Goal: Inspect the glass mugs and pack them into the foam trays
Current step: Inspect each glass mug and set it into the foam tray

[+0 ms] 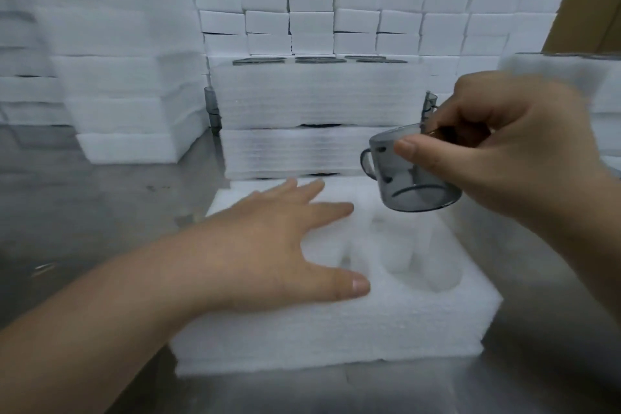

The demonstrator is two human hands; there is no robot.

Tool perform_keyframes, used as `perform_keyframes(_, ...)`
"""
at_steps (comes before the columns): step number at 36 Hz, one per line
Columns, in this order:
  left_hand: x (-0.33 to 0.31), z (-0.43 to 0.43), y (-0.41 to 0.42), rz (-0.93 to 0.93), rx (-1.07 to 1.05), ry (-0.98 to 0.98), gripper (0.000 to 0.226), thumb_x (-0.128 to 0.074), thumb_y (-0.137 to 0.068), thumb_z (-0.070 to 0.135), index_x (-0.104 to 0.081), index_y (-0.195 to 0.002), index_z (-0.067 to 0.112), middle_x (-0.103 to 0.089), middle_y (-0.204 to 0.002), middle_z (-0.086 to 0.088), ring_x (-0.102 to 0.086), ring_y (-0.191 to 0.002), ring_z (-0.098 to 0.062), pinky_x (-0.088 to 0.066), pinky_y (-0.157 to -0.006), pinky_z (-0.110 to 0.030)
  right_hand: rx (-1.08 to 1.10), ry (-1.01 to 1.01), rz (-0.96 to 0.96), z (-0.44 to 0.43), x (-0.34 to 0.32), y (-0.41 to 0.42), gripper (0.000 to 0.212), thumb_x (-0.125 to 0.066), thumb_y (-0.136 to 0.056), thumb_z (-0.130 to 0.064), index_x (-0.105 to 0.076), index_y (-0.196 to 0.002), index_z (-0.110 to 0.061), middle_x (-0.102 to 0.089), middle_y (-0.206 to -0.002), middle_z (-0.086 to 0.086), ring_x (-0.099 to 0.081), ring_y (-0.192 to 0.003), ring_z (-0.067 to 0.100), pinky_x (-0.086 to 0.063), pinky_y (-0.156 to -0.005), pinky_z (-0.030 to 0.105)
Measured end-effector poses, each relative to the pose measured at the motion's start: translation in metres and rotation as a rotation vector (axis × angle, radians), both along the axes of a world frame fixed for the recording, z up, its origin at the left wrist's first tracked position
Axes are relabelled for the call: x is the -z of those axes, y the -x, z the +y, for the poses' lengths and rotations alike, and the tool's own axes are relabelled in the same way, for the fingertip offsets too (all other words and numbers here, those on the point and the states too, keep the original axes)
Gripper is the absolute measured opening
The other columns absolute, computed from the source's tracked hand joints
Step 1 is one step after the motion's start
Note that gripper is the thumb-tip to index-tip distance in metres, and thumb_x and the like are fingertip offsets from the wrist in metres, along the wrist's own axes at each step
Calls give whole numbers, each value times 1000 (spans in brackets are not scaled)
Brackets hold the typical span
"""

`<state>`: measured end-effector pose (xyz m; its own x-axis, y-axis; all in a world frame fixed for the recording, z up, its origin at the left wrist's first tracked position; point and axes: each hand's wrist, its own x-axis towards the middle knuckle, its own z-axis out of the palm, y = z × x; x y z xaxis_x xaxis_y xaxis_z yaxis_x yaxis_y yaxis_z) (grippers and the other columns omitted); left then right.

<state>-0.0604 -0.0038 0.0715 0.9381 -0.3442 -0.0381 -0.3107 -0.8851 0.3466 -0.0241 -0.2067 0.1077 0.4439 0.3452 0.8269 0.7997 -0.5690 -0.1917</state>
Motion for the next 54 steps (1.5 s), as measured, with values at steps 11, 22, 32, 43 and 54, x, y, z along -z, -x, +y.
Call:
perform_keyframes(11, -1, -1, 5, 108, -5, -30, 94, -28, -42, 98, 1, -128, 72, 10, -144, 41, 19, -129, 16, 5, -107, -19, 62, 303, -263, 5, 11, 21, 34, -65, -75, -41, -58, -52, -16, -38, -61, -5, -38, -53, 18, -29, -54, 24)
perform_keyframes(22, -3, -2, 7, 113, -13, -24, 91, -24, -31, 92, 1, -118, 79, 6, -142, 44, 20, -126, 19, -1, -106, -20, 11, 188, -70, 7, 34, 21, 35, -57, -75, -41, -41, -49, -24, -52, -78, -9, -45, -70, 9, -34, -54, 17)
perform_keyframes(32, -2, -1, 8, 94, -16, -14, 78, -24, -30, 93, 2, -103, 83, 5, -141, 46, 21, -128, 19, -3, -107, -23, -39, 233, -4, 10, 40, 30, 37, -51, -76, -31, -32, -46, -22, -70, -77, -6, -58, -99, -2, -51, -52, 25)
perform_keyframes(43, -7, -8, 5, 107, 19, 7, 92, -35, -48, 88, 1, -130, 68, 4, -150, 32, 21, -134, 10, -9, -105, -14, 106, 355, 152, 12, 37, 36, 27, -39, -74, -52, -48, -88, -30, -66, -79, -11, -64, -65, 16, -52, -50, 39)
perform_keyframes(54, -2, 0, 6, 130, -5, -28, 67, -26, -34, 94, 0, -95, 83, 10, -133, 50, 24, -127, 19, 1, -111, -24, 229, 574, 133, 13, 33, 42, 51, -38, -78, -51, -68, -105, -19, -72, -85, -10, -64, -56, 12, -43, -42, 24)
